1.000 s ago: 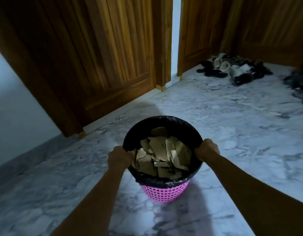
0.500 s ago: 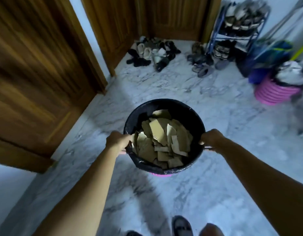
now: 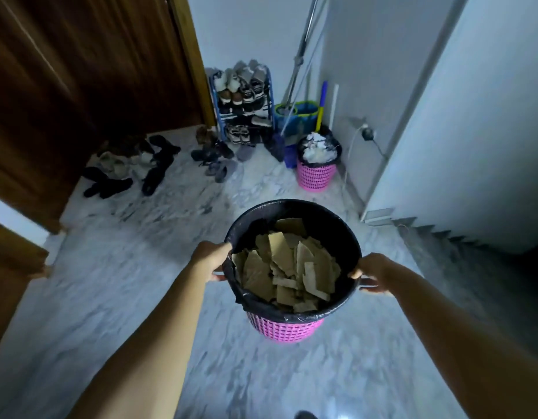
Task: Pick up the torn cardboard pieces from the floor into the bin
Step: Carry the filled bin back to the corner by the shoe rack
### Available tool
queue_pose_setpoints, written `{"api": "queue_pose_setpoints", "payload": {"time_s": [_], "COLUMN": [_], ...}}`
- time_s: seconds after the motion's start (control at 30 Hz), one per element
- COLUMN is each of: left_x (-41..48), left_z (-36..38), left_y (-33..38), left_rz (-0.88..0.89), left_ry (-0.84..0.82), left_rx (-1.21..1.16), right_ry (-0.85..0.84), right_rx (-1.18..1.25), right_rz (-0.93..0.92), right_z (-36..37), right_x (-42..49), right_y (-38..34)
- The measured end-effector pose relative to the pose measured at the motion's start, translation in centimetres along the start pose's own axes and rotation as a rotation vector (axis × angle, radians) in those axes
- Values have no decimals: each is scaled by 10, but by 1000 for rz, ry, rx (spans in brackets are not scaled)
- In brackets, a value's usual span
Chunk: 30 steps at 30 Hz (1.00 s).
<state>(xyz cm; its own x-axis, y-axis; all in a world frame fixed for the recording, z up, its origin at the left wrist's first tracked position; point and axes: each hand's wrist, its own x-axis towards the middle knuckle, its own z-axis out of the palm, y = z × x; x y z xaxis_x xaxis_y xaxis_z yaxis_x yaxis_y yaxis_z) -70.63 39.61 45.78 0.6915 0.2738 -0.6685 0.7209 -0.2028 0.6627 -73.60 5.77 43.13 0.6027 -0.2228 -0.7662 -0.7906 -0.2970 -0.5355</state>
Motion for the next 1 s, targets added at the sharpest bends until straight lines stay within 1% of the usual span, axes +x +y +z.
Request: {"api": "queue_pose_setpoints", "payload": {"time_s": [0.17, 0.37, 0.47, 0.6, 0.7, 0.77, 0.87, 1.0], "left_x": [32, 110, 171, 248, 305, 344, 417, 540], "left_z": [94, 188, 233, 287, 323, 348, 391, 453], "left_y": [72, 155, 196, 250, 287, 309, 331, 334], "left_rz": [18, 21, -1, -99, -104, -112, -139, -171], "left_ry": [-67, -128, -157, -175, -165, -169, -152, -136], "left_rx": [76, 159, 190, 251, 313, 300, 273, 301], "right_ry": [83, 112, 139, 155, 148, 134, 108, 43], "right_rx": [105, 177, 200, 207, 213, 230, 242, 203], "right_rz": [31, 92, 150, 218, 249, 269, 276, 311], "right_z": [-89, -156, -181, -206, -223, -232, -244, -248], "right_x": [43, 133, 202, 294, 357, 399, 482, 623], "right_y": [-9, -42, -69, -107, -140, -163, -192, -206]}}
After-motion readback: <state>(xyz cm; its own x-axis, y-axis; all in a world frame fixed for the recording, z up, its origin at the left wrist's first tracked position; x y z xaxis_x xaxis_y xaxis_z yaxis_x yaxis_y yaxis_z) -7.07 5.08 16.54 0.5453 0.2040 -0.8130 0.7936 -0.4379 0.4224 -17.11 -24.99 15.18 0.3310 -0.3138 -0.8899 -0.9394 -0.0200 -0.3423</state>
